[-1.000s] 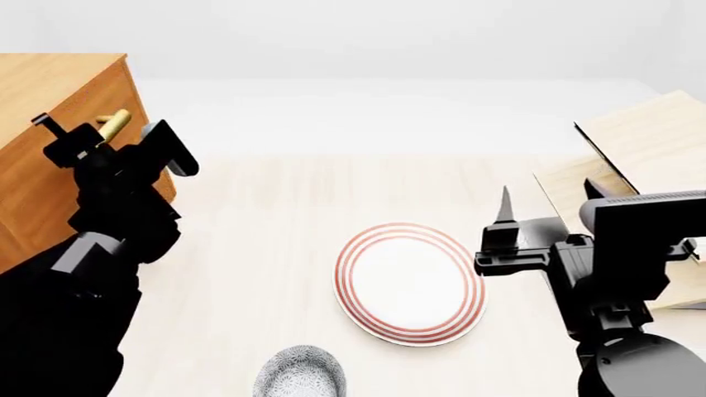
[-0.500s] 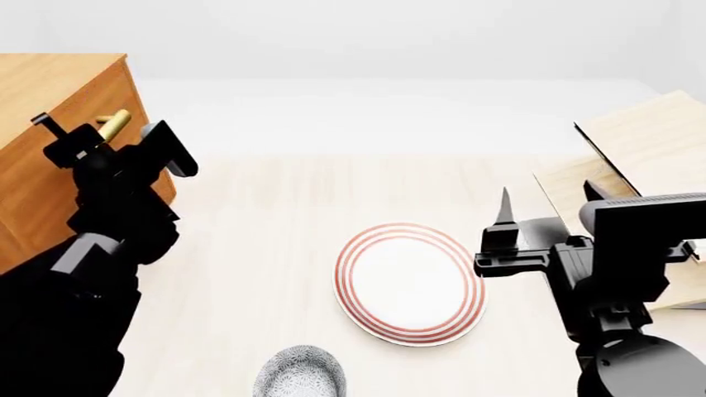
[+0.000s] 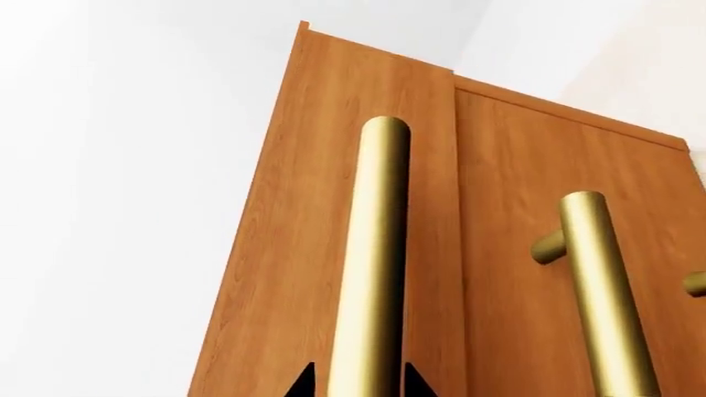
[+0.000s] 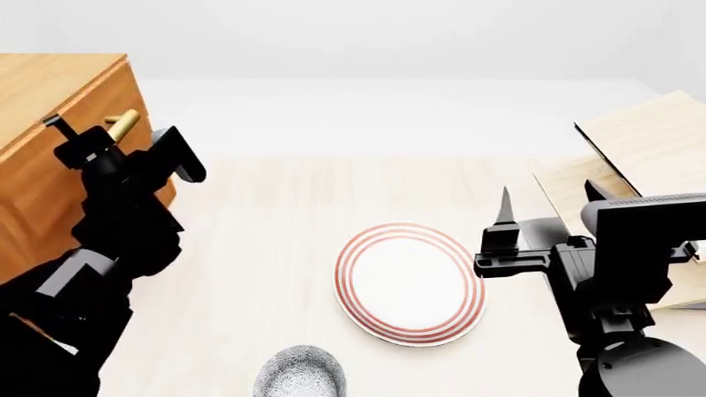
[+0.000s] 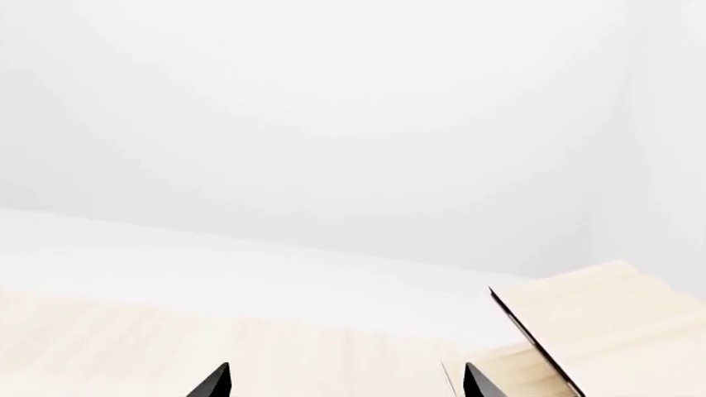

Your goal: Open the top drawer of the cabinet and put the bowl in it.

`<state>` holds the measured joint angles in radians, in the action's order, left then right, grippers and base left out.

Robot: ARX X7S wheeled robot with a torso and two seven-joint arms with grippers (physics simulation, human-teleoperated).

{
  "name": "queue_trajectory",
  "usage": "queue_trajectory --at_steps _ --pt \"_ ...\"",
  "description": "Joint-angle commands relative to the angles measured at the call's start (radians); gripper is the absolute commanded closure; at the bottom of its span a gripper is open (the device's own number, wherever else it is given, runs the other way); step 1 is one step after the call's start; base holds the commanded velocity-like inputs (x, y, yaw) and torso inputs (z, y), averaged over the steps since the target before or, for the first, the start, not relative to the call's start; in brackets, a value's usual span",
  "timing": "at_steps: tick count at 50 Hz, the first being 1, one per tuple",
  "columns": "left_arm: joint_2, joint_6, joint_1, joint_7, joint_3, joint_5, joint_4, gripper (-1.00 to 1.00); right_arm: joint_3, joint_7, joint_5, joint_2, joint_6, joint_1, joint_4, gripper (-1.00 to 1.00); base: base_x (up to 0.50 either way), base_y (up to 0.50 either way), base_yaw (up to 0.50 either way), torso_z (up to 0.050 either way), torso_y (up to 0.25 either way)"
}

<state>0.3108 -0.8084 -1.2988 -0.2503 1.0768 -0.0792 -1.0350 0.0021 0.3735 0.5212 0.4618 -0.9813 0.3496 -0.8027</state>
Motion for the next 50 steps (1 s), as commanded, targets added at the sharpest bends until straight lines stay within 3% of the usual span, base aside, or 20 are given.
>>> queue_trajectory --at_steps 1,50 --pt "-0.03 -0.003 0.035 0.058 -0.021 0.062 0.177 1.0 0.023 -0.026 -0.013 -0.018 0.006 -0.001 0.005 -1.0 0.01 0.0 -0.01 0.0 0.0" --pt "0.012 -0.169 0.131 0.09 0.061 0.037 0.654 1.0 0.034 -0.02 0.008 -0.01 0.029 -0.014 0.012 -1.0 0.0 0.0 -0.01 0.0 0.0"
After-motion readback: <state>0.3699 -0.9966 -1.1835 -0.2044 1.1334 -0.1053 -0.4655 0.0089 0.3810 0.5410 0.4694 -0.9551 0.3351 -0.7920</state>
